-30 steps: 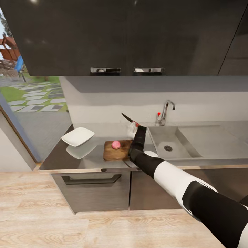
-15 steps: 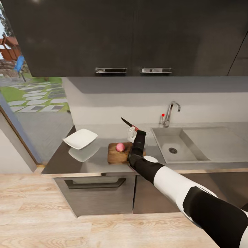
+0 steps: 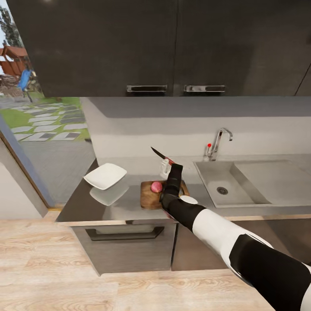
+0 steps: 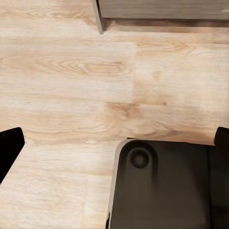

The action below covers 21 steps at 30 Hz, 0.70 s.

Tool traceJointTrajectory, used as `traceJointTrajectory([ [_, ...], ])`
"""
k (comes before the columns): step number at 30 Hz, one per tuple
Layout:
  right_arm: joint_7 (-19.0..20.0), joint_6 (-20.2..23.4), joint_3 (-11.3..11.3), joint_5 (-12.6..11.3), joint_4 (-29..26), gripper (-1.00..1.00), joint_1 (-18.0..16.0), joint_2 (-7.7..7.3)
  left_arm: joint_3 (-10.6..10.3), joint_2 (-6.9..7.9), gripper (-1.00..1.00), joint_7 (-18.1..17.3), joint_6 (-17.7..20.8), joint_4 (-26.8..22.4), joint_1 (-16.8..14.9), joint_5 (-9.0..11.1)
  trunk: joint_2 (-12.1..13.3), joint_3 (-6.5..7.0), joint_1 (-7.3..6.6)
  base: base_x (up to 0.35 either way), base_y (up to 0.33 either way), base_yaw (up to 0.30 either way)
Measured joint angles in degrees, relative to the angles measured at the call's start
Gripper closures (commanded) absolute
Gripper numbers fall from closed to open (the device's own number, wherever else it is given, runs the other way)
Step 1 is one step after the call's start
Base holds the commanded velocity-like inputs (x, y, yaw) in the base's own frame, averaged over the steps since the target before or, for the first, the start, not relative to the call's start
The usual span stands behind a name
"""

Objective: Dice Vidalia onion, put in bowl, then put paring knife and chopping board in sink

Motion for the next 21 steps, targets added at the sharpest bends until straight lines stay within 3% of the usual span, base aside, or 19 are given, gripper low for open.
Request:
traceJointTrajectory([
  [10,-0.28,-0.12,0.05,0.0,-0.04,1.0,1.59,0.01,-0.07,-0.01,-1.0,-0.01,0.01,0.09,0.0,-0.16,0.0,0.0,0.0,0.0,0.122,0.0],
  [17,-5.04,-0.22,0.13,-0.01,-0.89,1.0,2.56,0.01,-0.07,-0.01,-1.0,-0.01,0.01,0.1,0.0,-0.18,0.0,0.0,0.0,0.0,0.006,0.0],
  [21,-7.39,-0.32,0.13,-0.28,-1.1,1.0,4.99,0.0,-0.07,-0.04,-1.0,0.0,0.01,0.14,0.04,-0.18,0.01,-0.01,0.02,-0.099,0.0,0.0],
])
